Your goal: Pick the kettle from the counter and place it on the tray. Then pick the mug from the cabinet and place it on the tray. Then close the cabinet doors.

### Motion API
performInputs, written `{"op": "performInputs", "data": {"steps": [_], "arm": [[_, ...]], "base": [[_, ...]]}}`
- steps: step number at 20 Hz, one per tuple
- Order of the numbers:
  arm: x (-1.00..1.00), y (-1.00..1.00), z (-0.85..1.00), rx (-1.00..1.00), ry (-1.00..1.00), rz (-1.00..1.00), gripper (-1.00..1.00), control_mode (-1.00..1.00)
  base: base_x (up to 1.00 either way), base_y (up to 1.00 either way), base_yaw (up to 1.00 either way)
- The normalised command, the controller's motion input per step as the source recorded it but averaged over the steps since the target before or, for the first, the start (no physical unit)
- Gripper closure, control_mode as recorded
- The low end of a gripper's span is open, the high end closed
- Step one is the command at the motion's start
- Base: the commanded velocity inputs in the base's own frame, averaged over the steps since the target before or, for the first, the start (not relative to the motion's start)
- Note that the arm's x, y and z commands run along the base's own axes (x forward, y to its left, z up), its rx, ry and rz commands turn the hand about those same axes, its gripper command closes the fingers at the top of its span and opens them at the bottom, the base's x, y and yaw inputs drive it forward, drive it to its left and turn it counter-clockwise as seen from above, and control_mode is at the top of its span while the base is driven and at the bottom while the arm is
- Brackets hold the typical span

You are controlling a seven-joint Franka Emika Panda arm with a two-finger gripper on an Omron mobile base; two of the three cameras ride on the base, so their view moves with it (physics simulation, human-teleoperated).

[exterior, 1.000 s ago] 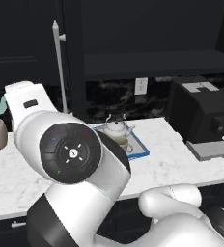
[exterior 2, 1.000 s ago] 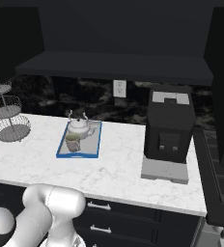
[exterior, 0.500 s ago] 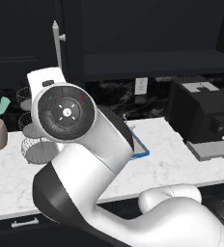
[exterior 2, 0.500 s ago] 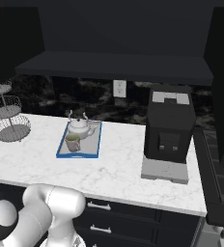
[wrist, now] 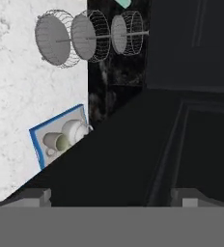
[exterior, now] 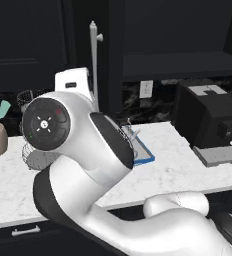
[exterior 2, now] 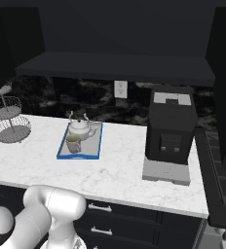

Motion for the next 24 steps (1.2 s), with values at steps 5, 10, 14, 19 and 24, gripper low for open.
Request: {"op": "performInputs", "data": {"steps": [5, 10, 14, 19, 24], "arm": [[0.42, -0.66, 0.03, 0.0, 0.0, -0.32, -1.0, -1.0], [0.44, -0.75, 0.0, 0.0, -0.03, -0.22, -1.0, -1.0], [0.57, -0.76, -0.01, 0.0, -0.01, -0.14, -1.0, -1.0], [0.77, -0.68, -0.07, 0.01, 0.0, -0.07, -1.0, -1.0], [0.98, -0.52, -0.15, 0.03, 0.0, 0.0, -1.0, -1.0]], "base": [[0.0, 0.0, 0.0], [0.0, 0.0, 0.0], [0.0, 0.0, 0.0], [0.0, 0.0, 0.0], [0.0, 0.0, 0.0]]}}
